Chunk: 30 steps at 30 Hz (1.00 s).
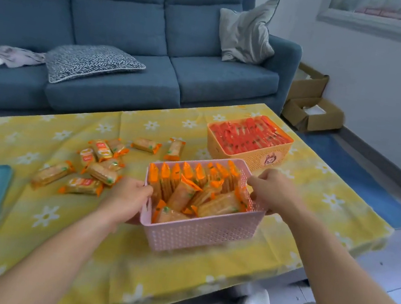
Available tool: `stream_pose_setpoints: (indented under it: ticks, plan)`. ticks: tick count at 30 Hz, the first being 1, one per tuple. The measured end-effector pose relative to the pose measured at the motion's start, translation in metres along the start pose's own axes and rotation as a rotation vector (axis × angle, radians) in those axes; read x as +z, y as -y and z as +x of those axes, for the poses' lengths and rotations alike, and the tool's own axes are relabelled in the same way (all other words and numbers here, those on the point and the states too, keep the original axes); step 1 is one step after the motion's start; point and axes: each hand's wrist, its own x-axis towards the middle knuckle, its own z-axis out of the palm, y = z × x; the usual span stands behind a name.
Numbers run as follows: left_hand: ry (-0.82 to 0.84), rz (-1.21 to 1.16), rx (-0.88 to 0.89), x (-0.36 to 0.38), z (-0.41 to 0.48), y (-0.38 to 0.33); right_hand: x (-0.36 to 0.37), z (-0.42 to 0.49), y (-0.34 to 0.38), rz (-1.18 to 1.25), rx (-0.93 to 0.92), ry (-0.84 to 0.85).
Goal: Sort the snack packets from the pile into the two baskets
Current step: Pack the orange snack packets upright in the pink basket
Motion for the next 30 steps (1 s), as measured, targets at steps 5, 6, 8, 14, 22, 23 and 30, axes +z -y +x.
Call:
stream_pose_setpoints:
  ticks: [5,6,8,14,22,23,30]
  plan:
    - [0.043,-0.016,-0.099,-0.030,-0.009,0.046,0.035,-0.022,0.023,-0.297,-0.120,0.091]
    - [0.051,-0.019,-0.106,-0.032,-0.009,0.050,0.039,-0.025,0.030,-0.414,-0.196,0.006]
    - [-0.043,0.211,0.013,-0.034,-0.009,0.049,0.048,-0.033,0.043,-0.445,-0.344,-0.056]
    - [-0.162,0.537,0.598,-0.017,-0.010,0.032,0.086,-0.061,0.070,-0.804,-0.406,0.257]
    - [-0.005,0.628,0.606,-0.016,0.000,0.033,0.051,-0.044,0.078,-0.227,-0.287,0.340]
    - [0.018,0.590,0.582,-0.021,0.001,0.030,0.047,-0.041,0.077,-0.113,-0.260,0.330]
    - [0.090,0.190,0.368,-0.060,0.003,0.021,0.059,-0.038,0.082,0.224,-0.201,0.296]
